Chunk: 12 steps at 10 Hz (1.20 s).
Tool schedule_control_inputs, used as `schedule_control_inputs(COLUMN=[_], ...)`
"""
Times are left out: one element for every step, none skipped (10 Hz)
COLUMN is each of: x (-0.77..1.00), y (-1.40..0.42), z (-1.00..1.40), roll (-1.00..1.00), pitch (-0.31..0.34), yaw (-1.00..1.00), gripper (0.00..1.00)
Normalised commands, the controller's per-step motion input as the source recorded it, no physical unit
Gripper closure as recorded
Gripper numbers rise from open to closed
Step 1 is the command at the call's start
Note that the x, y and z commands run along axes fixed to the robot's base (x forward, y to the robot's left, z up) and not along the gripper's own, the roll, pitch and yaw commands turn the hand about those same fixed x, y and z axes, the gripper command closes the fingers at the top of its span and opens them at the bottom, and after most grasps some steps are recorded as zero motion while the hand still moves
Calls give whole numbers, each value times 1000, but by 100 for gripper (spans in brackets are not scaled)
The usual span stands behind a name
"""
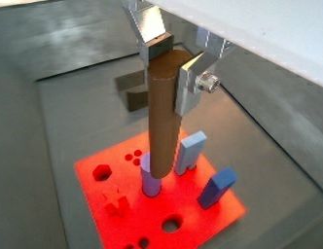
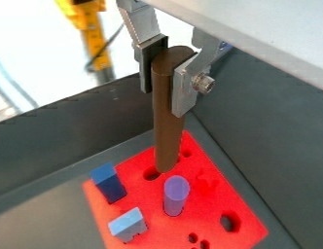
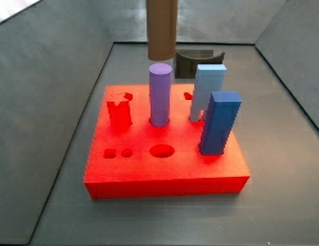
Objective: Pick up the oval object. Move up. Place the oval object on the fixture. Regrasp the oval object. Move to above the board. Insert the oval object.
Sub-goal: Insert the oval object.
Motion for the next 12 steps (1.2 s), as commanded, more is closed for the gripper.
schedule_control_inputs(x=[0,0,-34,-34,-14,0,183,426,729,634,426,337], y=[0,-91,-229,-346,-360,-329,-300,-214,-3,0,-29,-246], z=[-634,-646,-643,-597,-531,-429,-446,-574,-577,-434,-283,-174], roll=[0,0,0,-7,-24,-11,37,123,79,116,223,267], pitch=[0,-17,-34,-50,-41,0,70,56,1,57,260,316], yaw=[-1000,-960,-837,-734,-714,-737,-594,-443,-294,-40,11,54], gripper=[100,100,100,100,100,100,100,100,100,100,100,100])
